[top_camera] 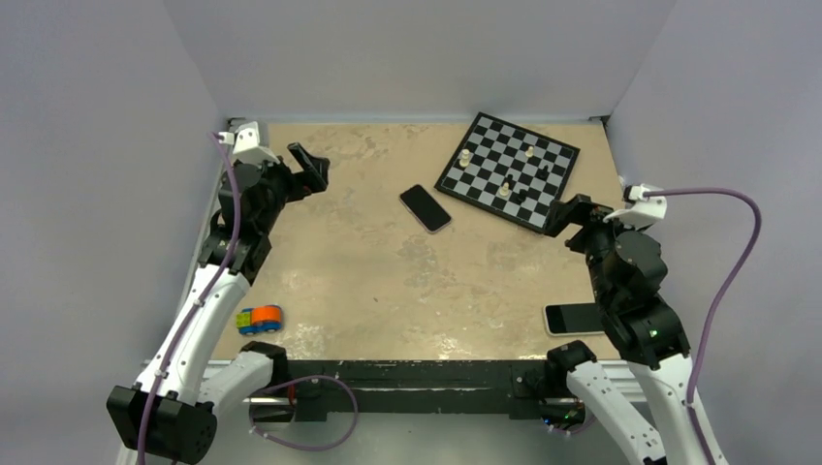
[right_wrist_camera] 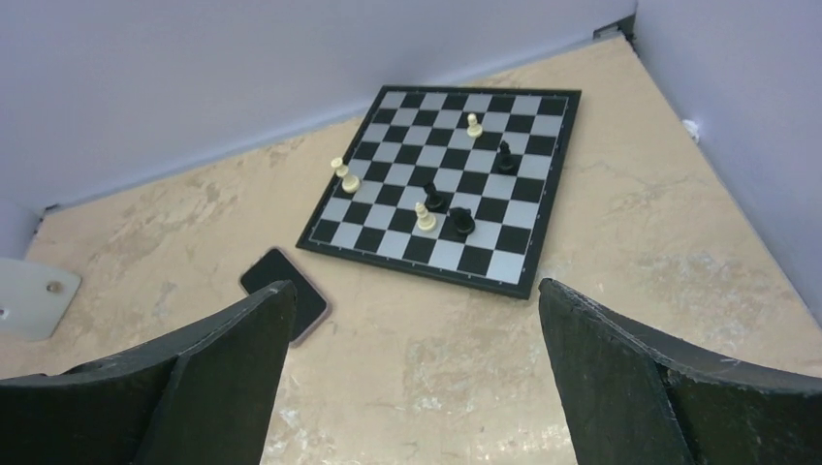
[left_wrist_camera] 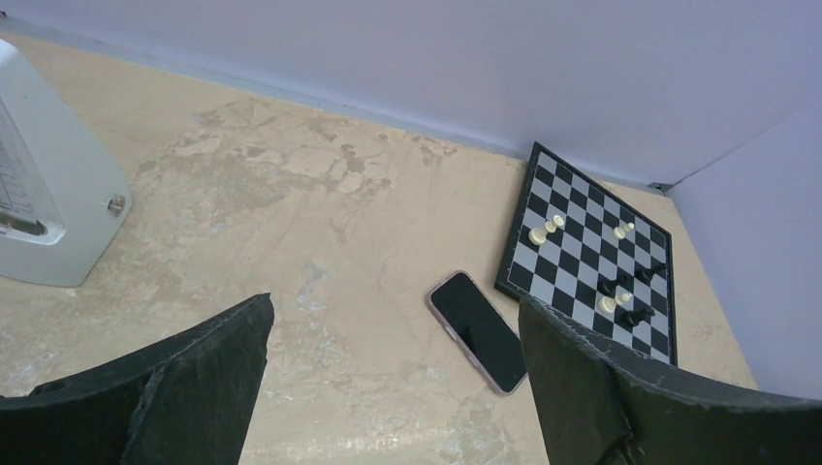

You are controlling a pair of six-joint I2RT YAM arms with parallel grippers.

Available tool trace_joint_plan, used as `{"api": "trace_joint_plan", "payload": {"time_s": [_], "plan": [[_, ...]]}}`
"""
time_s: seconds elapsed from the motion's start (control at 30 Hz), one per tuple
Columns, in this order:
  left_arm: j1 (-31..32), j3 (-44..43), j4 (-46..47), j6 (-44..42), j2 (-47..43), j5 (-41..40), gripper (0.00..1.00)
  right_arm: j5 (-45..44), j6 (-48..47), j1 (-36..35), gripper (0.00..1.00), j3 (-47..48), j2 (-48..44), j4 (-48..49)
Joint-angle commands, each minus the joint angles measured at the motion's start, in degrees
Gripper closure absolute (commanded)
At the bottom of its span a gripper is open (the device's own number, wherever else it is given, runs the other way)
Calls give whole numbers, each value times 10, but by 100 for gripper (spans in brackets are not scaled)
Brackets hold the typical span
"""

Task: Take the phone out of the phone case
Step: Adjust the phone at the center of the board.

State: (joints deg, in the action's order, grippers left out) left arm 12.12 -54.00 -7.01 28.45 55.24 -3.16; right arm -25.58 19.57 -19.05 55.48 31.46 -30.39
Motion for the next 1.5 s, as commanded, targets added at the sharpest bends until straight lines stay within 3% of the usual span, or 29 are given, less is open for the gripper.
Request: {"api": "trace_joint_plan", "payload": {"time_s": [0.0, 0.37, 0.63, 0.93, 1.03, 1.23, 1.37, 1.47], "plan": [[-3, -30, 3, 18, 20, 12, 0, 55, 8, 2, 1, -60, 10, 96], [4, -77, -53, 88, 131, 91, 0, 42, -8, 2, 1, -259, -3, 298], [79, -152, -198, 141, 285, 70, 0, -30, 7, 2, 1, -340, -30, 364], [170, -188, -211, 231, 384, 79, 1, -55, 27, 2, 1, -380, -47, 384], [191, -213, -164, 247, 424, 119, 13, -57, 27, 2, 1, -395, -82, 384], [204, -296, -111, 271, 504, 184, 20, -48, 24, 2, 1, -428, -178, 378], [204, -345, -27, 294, 569, 249, 41, -46, 27, 2, 1, -438, -211, 372], [207, -395, -17, 307, 620, 263, 44, -48, 31, 2, 1, -435, -207, 369]]}}
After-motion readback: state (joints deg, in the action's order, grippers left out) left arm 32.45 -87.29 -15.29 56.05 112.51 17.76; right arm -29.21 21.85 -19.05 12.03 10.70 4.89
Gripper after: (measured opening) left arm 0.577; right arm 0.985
